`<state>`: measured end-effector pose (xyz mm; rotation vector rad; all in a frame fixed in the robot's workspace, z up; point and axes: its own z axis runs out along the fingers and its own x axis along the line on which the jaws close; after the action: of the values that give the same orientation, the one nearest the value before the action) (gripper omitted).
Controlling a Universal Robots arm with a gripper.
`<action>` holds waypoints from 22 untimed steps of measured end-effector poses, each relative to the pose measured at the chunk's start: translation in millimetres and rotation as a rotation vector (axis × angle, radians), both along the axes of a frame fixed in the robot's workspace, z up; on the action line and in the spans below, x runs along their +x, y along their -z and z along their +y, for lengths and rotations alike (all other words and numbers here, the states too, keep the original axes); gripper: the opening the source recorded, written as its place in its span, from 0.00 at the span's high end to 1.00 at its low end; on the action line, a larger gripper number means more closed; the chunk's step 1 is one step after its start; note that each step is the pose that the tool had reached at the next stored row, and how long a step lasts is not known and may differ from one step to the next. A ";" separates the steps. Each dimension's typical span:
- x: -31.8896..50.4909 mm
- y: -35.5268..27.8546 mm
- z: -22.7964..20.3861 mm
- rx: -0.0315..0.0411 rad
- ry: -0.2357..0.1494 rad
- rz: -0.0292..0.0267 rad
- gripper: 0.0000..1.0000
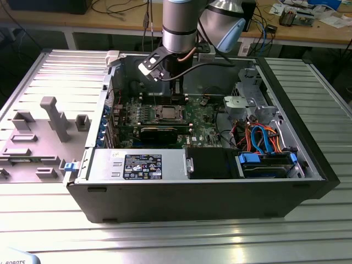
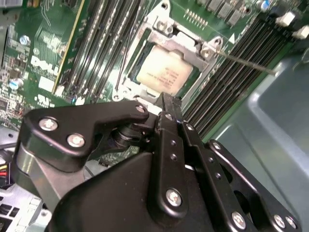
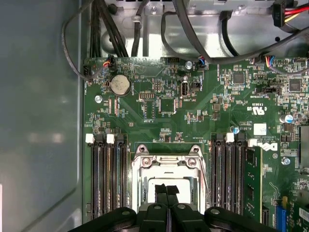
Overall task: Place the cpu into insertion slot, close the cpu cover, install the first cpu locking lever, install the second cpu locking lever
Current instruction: 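Close the cpu cover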
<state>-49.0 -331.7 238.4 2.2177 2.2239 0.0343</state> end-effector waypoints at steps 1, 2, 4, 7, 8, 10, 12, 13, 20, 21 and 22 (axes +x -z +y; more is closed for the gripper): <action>-1.3 0.2 0.0 0.0000 0.000 -0.0001 0.89; -2.9 0.5 0.0 0.0000 0.000 0.0000 0.89; -4.4 1.4 -0.1 -0.0003 -0.001 0.0001 0.89; -12.5 11.1 -0.1 -0.0003 -0.017 0.0001 0.89; -25.7 16.9 0.0 0.0000 -0.028 -0.0001 0.89; -28.3 18.9 0.0 0.0000 -0.031 0.0000 0.89; -30.6 20.8 0.0 -0.0001 -0.034 0.0001 0.89; -31.8 22.2 0.0 -0.0001 -0.036 0.0004 0.89; -33.1 30.8 0.0 -0.0001 -0.038 0.0017 0.89; -33.1 30.8 0.0 -0.0001 -0.038 0.0018 0.89; -33.1 30.8 -0.1 -0.0002 -0.038 0.0018 0.89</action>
<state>-82.1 -331.7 207.7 2.1757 2.2672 0.0320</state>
